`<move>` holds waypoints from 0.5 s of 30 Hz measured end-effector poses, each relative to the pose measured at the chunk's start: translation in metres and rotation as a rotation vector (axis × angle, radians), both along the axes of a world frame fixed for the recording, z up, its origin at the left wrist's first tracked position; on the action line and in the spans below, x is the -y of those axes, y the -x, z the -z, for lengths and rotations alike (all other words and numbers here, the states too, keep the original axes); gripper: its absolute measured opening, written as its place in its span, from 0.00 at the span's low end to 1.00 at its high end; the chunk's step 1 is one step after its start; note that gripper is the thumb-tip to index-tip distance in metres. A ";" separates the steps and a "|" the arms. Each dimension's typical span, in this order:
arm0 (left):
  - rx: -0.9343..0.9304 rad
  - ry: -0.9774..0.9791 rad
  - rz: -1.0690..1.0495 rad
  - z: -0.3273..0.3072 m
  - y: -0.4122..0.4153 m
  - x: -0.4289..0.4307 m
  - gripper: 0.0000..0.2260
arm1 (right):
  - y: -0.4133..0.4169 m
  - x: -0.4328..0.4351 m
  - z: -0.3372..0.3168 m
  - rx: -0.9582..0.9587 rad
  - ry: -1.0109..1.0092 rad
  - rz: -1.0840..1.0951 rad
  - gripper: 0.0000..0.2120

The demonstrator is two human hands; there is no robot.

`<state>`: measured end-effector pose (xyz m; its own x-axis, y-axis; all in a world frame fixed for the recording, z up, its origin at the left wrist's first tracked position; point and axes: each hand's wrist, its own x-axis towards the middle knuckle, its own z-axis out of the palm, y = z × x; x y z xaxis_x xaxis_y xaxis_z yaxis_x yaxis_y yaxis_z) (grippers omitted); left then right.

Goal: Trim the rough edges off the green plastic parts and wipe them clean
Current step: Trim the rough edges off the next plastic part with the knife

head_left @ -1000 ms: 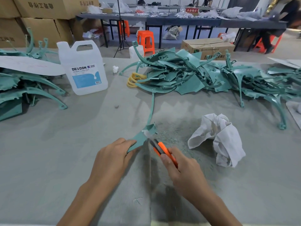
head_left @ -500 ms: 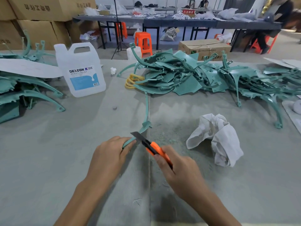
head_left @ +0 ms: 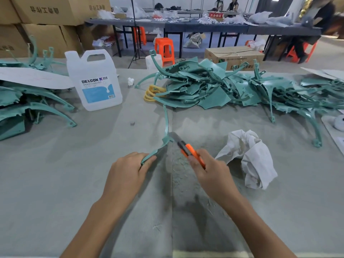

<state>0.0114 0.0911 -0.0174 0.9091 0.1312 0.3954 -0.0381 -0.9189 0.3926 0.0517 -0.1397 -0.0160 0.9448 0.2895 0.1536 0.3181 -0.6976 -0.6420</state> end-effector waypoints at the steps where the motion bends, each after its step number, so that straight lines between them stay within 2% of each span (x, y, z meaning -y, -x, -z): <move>1: -0.010 -0.007 -0.008 0.000 -0.001 0.001 0.17 | -0.004 0.002 -0.002 0.006 0.009 0.016 0.14; 4: -0.022 -0.004 -0.016 -0.002 -0.006 0.002 0.17 | 0.001 -0.002 -0.003 0.075 -0.048 -0.013 0.14; 7: -0.029 0.007 -0.030 -0.002 -0.004 0.001 0.17 | 0.011 -0.011 0.001 0.075 -0.017 -0.097 0.14; 10: -0.027 0.016 -0.009 -0.002 -0.003 0.001 0.16 | -0.004 -0.006 0.005 0.001 -0.056 -0.016 0.13; 12: -0.027 0.034 -0.011 -0.002 -0.005 0.003 0.17 | -0.011 -0.002 0.006 0.022 -0.029 0.040 0.14; 15: -0.001 0.156 -0.030 0.007 -0.008 0.002 0.12 | -0.015 0.002 0.009 0.018 -0.044 0.108 0.13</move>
